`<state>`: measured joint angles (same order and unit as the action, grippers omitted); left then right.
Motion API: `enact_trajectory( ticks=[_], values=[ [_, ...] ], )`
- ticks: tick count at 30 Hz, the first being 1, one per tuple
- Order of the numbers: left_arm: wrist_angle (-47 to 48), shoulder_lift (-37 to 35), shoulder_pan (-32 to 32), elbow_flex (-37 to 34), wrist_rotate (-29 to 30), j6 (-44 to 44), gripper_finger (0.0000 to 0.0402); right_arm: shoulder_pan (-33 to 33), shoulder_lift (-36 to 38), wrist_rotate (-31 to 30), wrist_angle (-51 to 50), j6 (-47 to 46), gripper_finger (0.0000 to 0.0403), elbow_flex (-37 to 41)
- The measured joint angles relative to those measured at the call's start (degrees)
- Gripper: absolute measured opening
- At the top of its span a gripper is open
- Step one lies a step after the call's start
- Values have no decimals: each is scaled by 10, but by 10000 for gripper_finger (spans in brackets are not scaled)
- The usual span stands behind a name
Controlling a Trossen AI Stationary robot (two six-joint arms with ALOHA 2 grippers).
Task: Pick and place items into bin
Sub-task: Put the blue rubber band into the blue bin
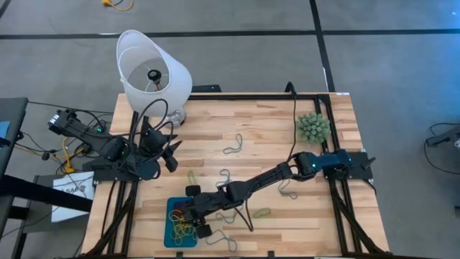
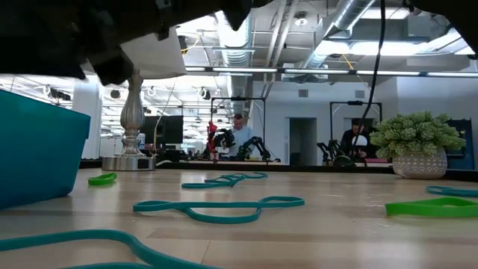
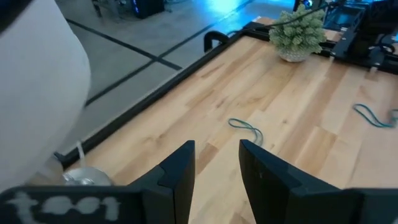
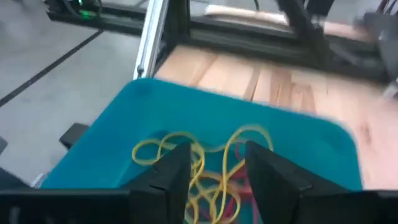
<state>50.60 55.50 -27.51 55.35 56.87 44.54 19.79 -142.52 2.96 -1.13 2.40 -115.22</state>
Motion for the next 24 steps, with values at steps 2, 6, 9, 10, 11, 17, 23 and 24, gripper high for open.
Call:
enact_trajectory(
  ticks=[2, 6, 9, 10, 11, 17, 23, 24],
  values=[
    [0, 0, 0, 0, -14, 12, 116, -4, 14, 1, -56, -39, 158, 1],
    [0, 0, 0, 0, -37, 23, 116, -12, 62, -1, -171, -73, 170, 5],
    [1, 0, 0, 0, -37, 24, 116, -10, 105, -3, -216, -58, 173, 30],
    [1, 0, 0, 0, -37, 31, 116, -6, 119, -3, -234, -42, 174, 40],
    [1, 0, 1, 0, -37, 41, 116, -2, 133, -3, -247, -30, 174, 49],
    [13, 0, 46, 0, -77, 66, 116, 9, 251, -25, -387, -39, 169, 113],
    [-33, 56, 108, 0, -158, 28, 116, 12, 392, -74, -470, -106, 166, 224],
    [-51, 76, 118, 0, -174, 6, 116, 12, 421, -74, -467, -117, 166, 254]
  ],
)
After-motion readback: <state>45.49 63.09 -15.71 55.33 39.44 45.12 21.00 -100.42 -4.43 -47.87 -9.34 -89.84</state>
